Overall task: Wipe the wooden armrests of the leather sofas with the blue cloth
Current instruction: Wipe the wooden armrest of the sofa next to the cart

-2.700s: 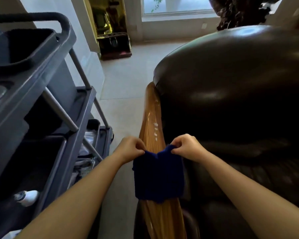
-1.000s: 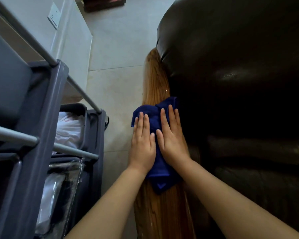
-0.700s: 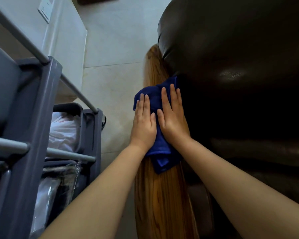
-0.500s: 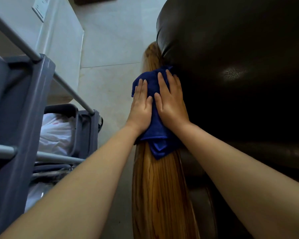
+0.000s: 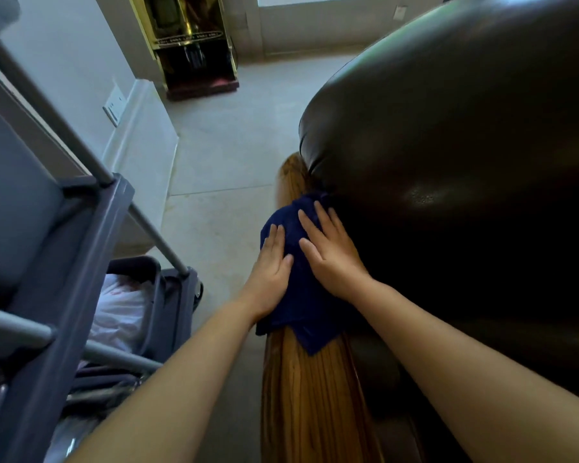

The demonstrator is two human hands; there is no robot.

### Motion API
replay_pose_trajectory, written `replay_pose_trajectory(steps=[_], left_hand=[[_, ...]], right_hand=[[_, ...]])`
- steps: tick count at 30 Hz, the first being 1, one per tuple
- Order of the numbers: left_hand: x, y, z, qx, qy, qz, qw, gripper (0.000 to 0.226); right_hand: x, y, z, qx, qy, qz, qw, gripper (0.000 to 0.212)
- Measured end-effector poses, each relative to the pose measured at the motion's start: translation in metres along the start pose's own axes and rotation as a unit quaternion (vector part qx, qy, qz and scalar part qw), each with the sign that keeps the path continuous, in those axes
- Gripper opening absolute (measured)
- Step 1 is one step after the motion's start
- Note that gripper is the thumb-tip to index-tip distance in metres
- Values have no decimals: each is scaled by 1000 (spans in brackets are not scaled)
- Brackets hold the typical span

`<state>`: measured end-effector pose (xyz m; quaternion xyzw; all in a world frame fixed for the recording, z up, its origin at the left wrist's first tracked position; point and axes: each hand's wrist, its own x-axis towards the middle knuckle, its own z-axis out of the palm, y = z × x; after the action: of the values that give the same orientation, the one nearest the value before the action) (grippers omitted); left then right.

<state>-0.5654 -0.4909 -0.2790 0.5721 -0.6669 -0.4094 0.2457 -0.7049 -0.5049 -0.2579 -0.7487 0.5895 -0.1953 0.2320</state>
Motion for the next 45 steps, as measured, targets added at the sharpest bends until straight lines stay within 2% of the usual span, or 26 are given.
replay_pose_trajectory(steps=[2,4,5,8,10,12,14,17,19,22,30,38,45], left_hand=[[-14,-2,-18,58,13,12,998,47],[-23,0,-34,117,100,33,988,36],[-25,4,-38,128,123,36,983,32],[-24,17,-32,148,66,23,986,43],[-22,19,-26,130,63,-2,990,49],[-20,19,-23,63,101,-31,992,47],[-22,18,-20,19,145,-53,988,40],[-27,24,-19,30,185,-61,980,24],[-27,30,-23,46,170,-66,982,15],[-25,43,-39,101,119,-70,985,11],[-48,128,-83,129,56,-34,989,13],[-112,258,-107,138,-1,13,990,14],[-190,380,-99,132,-59,54,988,14]], right_hand=[[-12,3,-20,41,14,-14,999,55],[-23,8,-36,21,63,-26,997,55],[-25,10,-40,7,59,-24,998,53],[-24,11,-40,4,-1,-4,1000,53],[-24,11,-36,26,-8,7,1000,56],[-26,12,-30,61,15,20,998,55],[-29,12,-24,87,57,32,994,50],[-33,9,-21,66,106,36,992,40],[-34,5,-25,30,103,30,994,34],[-29,-1,-45,1,37,21,999,29],[-38,-29,-139,60,-55,60,995,22],[-101,-72,-269,66,-75,39,994,18],[-205,-105,-390,30,-76,22,996,14]])
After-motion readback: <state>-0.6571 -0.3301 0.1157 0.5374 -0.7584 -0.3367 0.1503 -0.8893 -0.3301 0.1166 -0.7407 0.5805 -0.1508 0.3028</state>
